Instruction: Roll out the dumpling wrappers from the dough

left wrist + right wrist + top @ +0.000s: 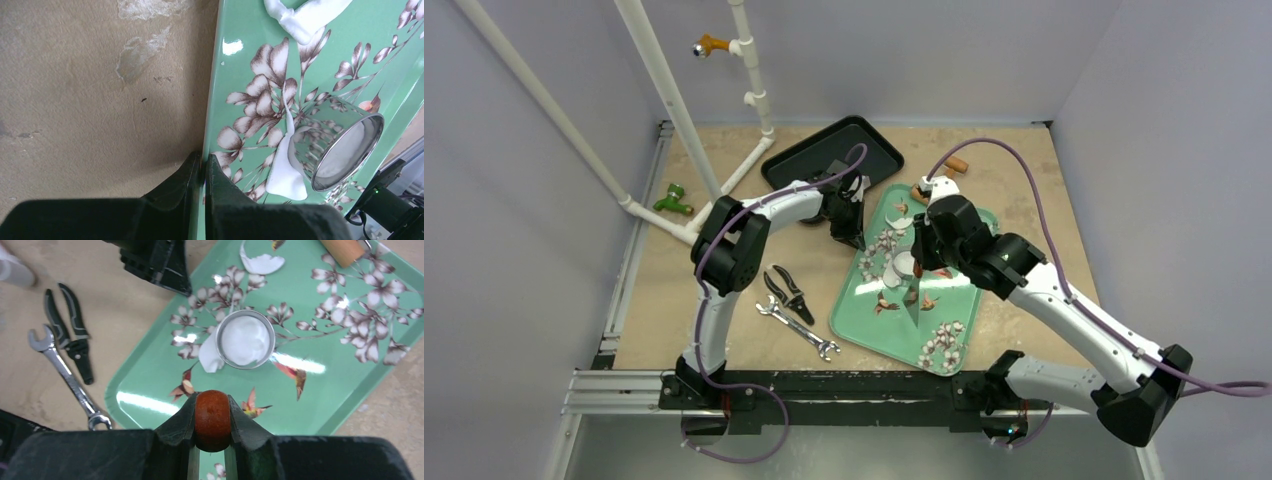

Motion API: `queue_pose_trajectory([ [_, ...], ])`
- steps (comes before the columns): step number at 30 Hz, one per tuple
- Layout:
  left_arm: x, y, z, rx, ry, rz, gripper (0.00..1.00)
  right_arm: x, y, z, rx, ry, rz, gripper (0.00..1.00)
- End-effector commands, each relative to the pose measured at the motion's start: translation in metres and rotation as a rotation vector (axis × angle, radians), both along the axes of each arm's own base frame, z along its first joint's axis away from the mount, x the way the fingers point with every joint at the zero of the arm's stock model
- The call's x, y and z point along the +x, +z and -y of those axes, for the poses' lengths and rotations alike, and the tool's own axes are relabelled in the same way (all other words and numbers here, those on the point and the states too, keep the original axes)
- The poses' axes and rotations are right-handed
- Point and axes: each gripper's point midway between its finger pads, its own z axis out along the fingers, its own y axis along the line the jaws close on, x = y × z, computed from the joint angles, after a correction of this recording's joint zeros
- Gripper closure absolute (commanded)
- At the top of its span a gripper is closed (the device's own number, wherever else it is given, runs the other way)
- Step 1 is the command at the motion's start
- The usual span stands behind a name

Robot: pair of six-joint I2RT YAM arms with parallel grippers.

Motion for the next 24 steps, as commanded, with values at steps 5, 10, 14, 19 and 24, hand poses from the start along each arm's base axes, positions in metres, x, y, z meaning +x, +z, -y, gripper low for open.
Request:
queue_pose_trajectory([
  [5, 0.004, 0.001, 0.001, 0.002, 0.012, 0.011, 1.0, 0.022, -0.006, 0.012, -0.045, -0.108, 0.083, 1.0],
  [10, 0.002, 0.001, -0.001, 0.005, 0.011, 0.011, 1.0, 0.035, -0.014, 0.009, -0.05, -0.126, 0.122, 1.0],
  [14, 0.002, 0.001, -0.001, 0.005, 0.01, 0.01, 1.0, 0.049, -0.002, 0.012, -0.036, -0.183, 0.203, 1.0],
  [19, 0.002, 0.002, -0.001, 0.006, 0.01, 0.01, 1.0, 0.06, -0.004, -0.005, 0.029, -0.165, 0.236, 1.0],
  [24, 0.001, 0.001, -0.002, 0.01, 0.008, 0.012, 1.0, 0.06, -0.01, -0.02, 0.066, -0.148, 0.207, 1.0],
])
